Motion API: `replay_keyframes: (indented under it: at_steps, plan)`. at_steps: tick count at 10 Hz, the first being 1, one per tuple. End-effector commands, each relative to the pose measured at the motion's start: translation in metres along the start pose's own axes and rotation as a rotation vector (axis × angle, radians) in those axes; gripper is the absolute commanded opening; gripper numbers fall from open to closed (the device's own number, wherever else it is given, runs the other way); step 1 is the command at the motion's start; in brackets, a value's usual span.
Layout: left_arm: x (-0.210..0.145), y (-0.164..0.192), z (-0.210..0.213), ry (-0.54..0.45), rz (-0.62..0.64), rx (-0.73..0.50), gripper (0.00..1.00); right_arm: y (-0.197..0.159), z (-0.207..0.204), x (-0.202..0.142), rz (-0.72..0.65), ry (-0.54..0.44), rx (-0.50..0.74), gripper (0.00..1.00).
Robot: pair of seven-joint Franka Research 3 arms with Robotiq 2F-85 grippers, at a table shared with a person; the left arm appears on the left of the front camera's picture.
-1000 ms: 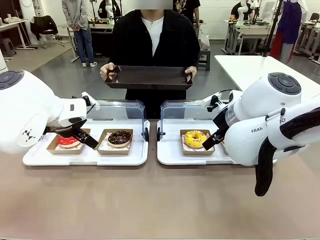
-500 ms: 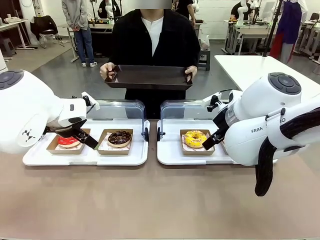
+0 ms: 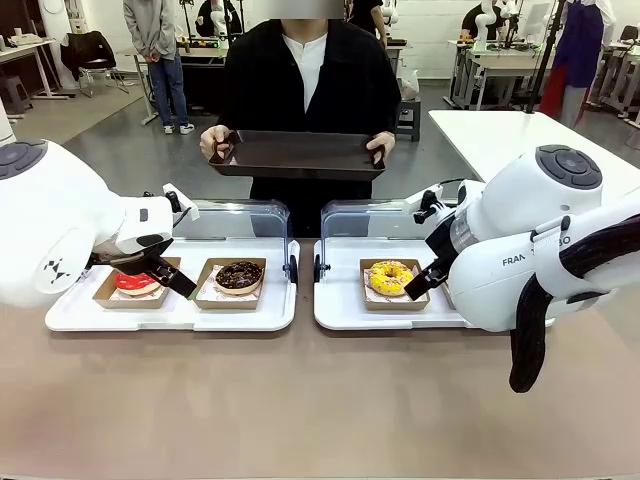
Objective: Provide the desired donut to the person.
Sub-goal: Pick up and lift the Paper togo box containing the Donut pointed at by the person.
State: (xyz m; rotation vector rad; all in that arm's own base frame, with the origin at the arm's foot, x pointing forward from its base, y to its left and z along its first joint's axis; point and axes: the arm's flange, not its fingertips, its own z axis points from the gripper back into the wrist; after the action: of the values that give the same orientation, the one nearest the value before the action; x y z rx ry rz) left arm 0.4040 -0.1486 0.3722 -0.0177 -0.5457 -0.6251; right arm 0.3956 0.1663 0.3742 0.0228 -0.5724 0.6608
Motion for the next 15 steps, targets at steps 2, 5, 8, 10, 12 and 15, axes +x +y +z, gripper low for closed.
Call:
replay_keyframes:
  at_steps: [2, 5, 8, 10, 12, 15]
  plan:
    - [0.008, 0.008, 0.037, -0.042, -0.042, -0.052, 1.0, -0.018, 0.032, 0.012, 0.044, -0.055, 0.056, 1.0]
    - [0.023, 0.075, 0.126, -0.128, -0.096, -0.149, 1.0, -0.084, 0.143, 0.02, 0.024, -0.087, 0.098, 1.0]
    - [0.017, 0.102, 0.183, -0.129, -0.144, -0.15, 1.0, -0.106, 0.23, -0.007, 0.047, -0.089, 0.092, 1.0]
    - [0.026, 0.093, 0.197, -0.119, -0.118, -0.091, 1.0, -0.107, 0.244, -0.008, 0.041, -0.055, 0.076, 1.0]
    - [0.016, 0.105, 0.193, -0.144, -0.123, -0.152, 1.0, -0.109, 0.244, -0.008, 0.022, -0.106, 0.094, 1.0]
    - [0.018, 0.102, 0.197, -0.136, -0.121, -0.137, 1.0, -0.11, 0.251, -0.011, 0.019, -0.095, 0.091, 1.0]
